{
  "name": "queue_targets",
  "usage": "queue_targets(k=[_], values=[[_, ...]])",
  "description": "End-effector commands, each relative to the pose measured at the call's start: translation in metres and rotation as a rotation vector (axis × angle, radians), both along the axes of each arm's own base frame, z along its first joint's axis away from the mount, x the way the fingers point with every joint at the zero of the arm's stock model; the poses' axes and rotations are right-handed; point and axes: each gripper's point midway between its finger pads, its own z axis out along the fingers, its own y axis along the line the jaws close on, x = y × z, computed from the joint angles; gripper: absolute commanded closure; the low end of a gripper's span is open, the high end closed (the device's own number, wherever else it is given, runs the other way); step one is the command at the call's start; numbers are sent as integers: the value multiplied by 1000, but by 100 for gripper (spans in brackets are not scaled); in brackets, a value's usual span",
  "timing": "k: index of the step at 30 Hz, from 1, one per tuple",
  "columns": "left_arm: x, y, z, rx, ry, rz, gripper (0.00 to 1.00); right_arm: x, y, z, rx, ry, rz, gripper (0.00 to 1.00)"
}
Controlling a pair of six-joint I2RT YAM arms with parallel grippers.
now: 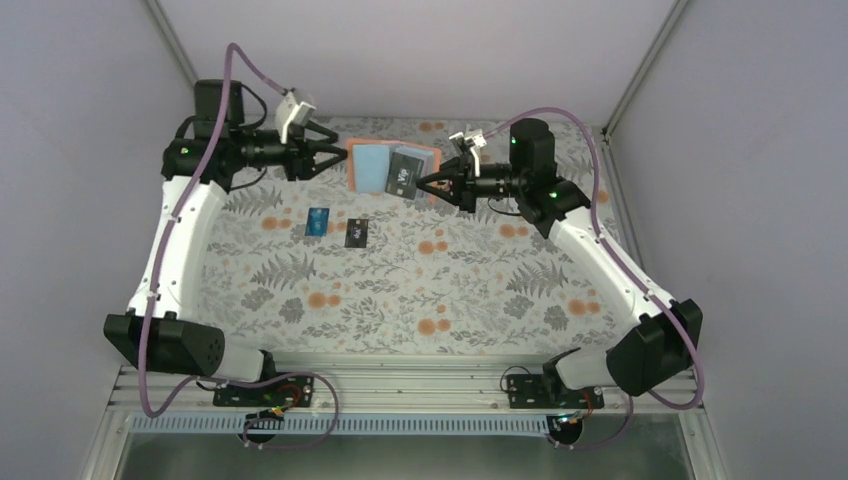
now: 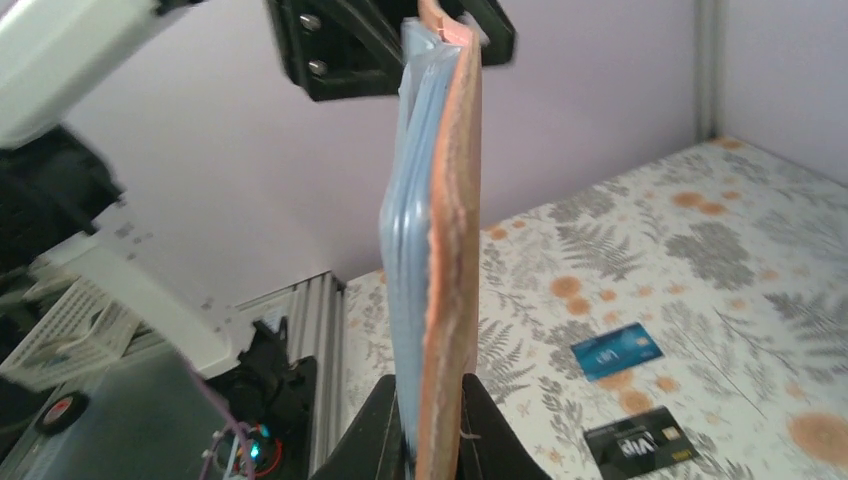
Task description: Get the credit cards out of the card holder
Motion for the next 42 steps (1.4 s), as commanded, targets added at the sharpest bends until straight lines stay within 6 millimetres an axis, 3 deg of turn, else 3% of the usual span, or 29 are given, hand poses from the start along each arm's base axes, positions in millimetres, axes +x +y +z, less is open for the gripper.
queue_targets(k=[1, 4, 7, 9, 13, 15, 18, 21, 25, 29, 32, 37, 39, 42], values=[[27, 35, 33, 50, -122, 241, 47, 40, -4, -5, -64, 68, -218, 96], [23, 41, 56, 70, -203, 275, 44, 59, -9, -15, -99, 110, -321, 96], [-2, 26, 71, 28, -230, 142, 45, 60, -6, -21, -105, 125, -307, 96], [-20, 6, 68, 16, -215, 37, 49, 57, -4, -22, -102, 129, -285, 96], [-56, -43, 43, 25, -181, -194, 52, 51, -1, -18, -94, 111, -255, 96], [-56, -52, 32, 2, -117, -233, 57, 43, 1, -13, -78, 94, -216, 96], [-40, -57, 13, 15, -52, -215, 79, 24, 5, -4, -51, 55, -138, 96], [-31, -59, 2, 29, -13, -214, 80, 6, 9, 2, -37, 15, -62, 96], [-35, -60, 4, 19, -34, -238, 79, -12, 10, 9, -21, -39, -7, 96], [-34, -60, -8, 31, -2, -237, 83, -24, 12, 14, -8, -79, 39, 96], [-41, -61, -5, 7, -11, -268, 88, -29, 12, 17, 0, -102, 52, 96], [-58, -64, -2, -16, -34, -332, 89, -31, 14, 15, -2, -104, 66, 96], [-63, -66, 0, -19, -45, -351, 96, -31, 15, 15, -2, -105, 69, 96], [-73, -66, 7, -46, -54, -388, 98, -31, 15, 15, -1, -107, 68, 96]])
